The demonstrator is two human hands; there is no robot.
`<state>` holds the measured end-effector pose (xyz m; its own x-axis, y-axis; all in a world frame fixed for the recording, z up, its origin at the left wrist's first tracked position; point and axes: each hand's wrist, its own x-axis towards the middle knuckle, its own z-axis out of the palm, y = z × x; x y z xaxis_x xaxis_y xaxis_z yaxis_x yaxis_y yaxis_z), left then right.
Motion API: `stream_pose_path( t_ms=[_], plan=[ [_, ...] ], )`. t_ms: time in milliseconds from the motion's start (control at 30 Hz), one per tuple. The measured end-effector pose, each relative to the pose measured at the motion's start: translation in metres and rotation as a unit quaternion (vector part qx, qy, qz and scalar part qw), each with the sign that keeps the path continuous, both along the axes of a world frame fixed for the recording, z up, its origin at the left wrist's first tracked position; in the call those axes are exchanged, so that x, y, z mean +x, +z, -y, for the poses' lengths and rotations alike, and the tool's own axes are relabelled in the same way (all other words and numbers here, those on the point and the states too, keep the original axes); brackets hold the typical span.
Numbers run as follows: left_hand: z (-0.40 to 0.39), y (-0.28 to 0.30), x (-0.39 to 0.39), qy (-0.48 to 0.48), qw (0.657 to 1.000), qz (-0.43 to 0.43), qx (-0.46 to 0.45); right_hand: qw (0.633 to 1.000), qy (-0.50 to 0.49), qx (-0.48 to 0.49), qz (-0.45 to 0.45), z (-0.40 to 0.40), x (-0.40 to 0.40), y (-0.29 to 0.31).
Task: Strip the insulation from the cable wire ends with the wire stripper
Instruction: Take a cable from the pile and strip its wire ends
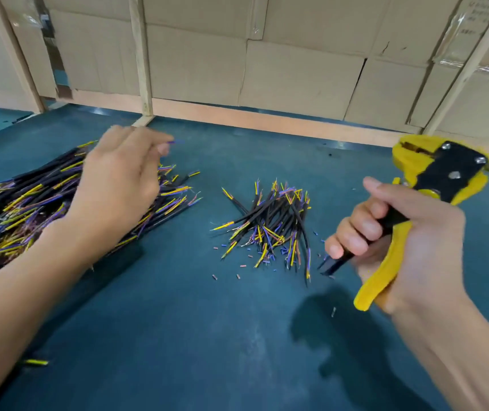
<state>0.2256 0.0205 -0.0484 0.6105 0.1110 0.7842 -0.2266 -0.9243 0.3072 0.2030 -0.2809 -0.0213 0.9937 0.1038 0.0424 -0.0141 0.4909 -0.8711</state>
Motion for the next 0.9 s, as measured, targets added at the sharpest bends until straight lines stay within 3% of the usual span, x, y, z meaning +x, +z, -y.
stream_pose_path(
  t_ms=[100,167,267,367,467,567,667,733,800,900],
  plan=[
    [0.047,-0.004,0.0,-0.123,0.991,-0.023,0.044,0.998,-0.015,-0.001,-0.053,0.003,0.014,-0.014],
    [0.073,-0.003,0.008,-0.148,0.986,-0.071,0.024,0.996,-0.013,0.0,-0.094,0.003,0.02,-0.023],
    [0.101,0.005,0.029,-0.155,0.962,-0.214,-0.067,0.991,-0.016,-0.004,-0.133,0.004,0.027,-0.032],
    [0.114,0.018,0.05,-0.097,0.938,-0.318,-0.095,0.989,0.005,0.01,-0.148,0.003,0.029,-0.038],
    [0.09,0.03,0.053,-0.051,0.937,-0.317,-0.138,0.986,0.074,0.054,-0.136,0.005,0.028,-0.036],
    [0.051,0.035,0.034,-0.084,0.938,-0.294,-0.161,0.98,0.122,0.088,-0.133,0.008,0.028,-0.035],
    [0.017,0.037,0.016,-0.038,0.934,-0.35,-0.058,0.988,0.126,0.025,-0.083,0.002,0.026,-0.033],
    [0.007,0.036,0.01,0.031,0.888,-0.452,0.082,0.995,0.097,-0.015,-0.029,-0.01,0.026,-0.027],
    [0.003,0.024,0.007,0.093,0.838,-0.513,0.161,0.998,0.062,-0.009,0.014,-0.024,0.028,-0.021],
    [0.008,0.004,0.001,0.141,0.861,-0.452,0.186,0.998,0.014,0.042,0.048,-0.046,0.033,-0.013]
  ],
)
